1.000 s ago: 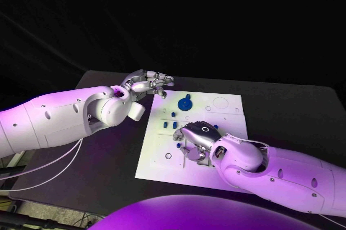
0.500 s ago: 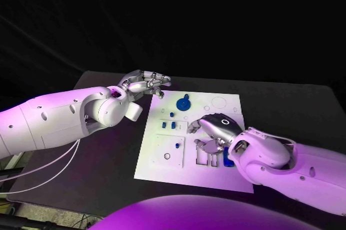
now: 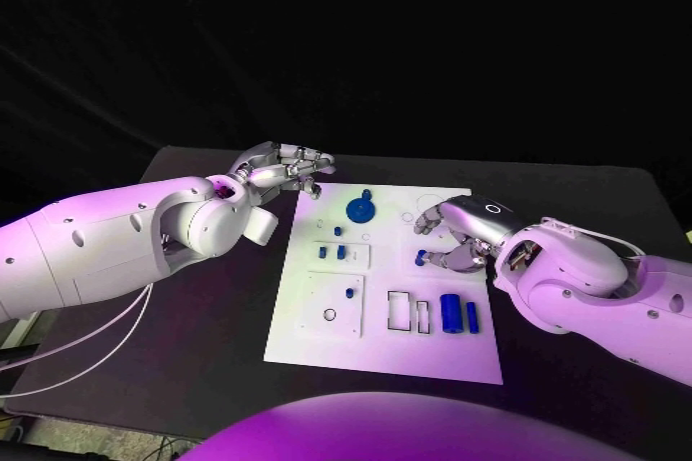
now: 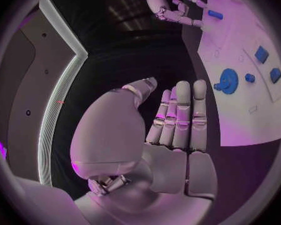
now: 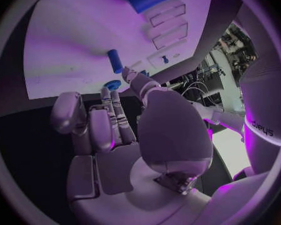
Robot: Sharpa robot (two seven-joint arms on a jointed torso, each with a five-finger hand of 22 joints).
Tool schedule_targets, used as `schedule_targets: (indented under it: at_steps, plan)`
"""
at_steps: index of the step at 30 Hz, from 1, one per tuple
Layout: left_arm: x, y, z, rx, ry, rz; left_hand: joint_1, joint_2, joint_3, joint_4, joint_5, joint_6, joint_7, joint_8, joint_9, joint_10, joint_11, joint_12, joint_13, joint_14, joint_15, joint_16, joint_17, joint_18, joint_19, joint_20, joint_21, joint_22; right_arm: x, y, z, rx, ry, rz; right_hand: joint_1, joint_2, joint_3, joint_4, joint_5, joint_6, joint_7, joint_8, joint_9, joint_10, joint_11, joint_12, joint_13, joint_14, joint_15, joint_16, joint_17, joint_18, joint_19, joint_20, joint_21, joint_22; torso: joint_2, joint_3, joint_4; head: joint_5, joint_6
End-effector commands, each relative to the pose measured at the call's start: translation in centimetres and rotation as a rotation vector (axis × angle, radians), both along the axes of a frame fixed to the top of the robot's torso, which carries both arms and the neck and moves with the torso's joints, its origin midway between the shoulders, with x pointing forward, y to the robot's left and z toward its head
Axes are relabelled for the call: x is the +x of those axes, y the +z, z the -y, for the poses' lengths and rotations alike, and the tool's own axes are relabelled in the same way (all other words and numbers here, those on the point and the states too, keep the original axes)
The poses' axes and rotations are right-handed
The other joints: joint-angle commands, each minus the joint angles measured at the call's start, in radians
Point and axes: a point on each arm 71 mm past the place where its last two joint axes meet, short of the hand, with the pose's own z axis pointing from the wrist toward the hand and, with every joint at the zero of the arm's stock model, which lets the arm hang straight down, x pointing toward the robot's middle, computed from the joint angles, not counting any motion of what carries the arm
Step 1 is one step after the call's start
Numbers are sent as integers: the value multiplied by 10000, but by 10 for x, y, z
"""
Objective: Assemble the parts on the task board
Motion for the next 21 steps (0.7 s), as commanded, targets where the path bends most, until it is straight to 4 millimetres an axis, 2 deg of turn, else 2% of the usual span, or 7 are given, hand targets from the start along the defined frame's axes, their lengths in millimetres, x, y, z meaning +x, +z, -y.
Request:
schedule_targets:
  at_steps: [1, 7, 12, 21]
  plan:
    - [0, 1, 3, -129, -180, 31, 20, -3, 5, -65, 41, -66, -2, 44, -17, -65, 6, 55, 11, -66, -12, -63, -15, 167, 22, 12, -33, 52, 0, -9, 1, -509, 39, -787, 134, 46, -126, 54, 47, -21, 6, -42, -27, -40, -15, 79, -10, 35, 30, 91, 150, 105, 39, 12, 85, 914, 8, -6, 1, -17, 16]
    - [0, 1, 2, -129, -177, 31, 21, 0, 7, -66, 42, -67, -2, 46, -18, -69, 7, 57, 11, -68, -12, -64, -17, 167, 23, 12, -35, 53, 1, -16, 1, -636, -7, -1024, 237, 160, -93, 121, 50, 96, 43, -10, -66, 164, -76, 231, 13, 126, -19, 208, 320, 69, 185, -25, 281, 991, 11, -11, 2, -14, -3]
    - [-1, 1, 2, -125, -167, 32, 21, 0, 7, -66, 42, -67, -2, 46, -18, -69, 7, 57, 11, -68, -12, -64, -17, 167, 23, 12, -35, 53, 1, -20, -1, -703, 4, -1138, 248, 194, 175, 170, 66, 235, 72, 14, -121, 462, -153, 357, 49, 180, -87, 288, 432, 10, 369, -88, 564, 1108, 14, -11, 17, -8, -17]
    - [-1, 1, 1, -114, -147, 29, 21, 0, 7, -66, 42, -67, -2, 46, -18, -69, 7, 57, 11, -68, -12, -64, -17, 167, 23, 12, -35, 53, 0, -22, -6, -433, 92, -1112, -28, 180, 1524, 454, -79, 892, 79, 246, -108, 1523, -308, 341, 127, 298, -221, 553, 810, -105, 675, -223, 1110, 1376, 10, -12, 5, 8, -17]
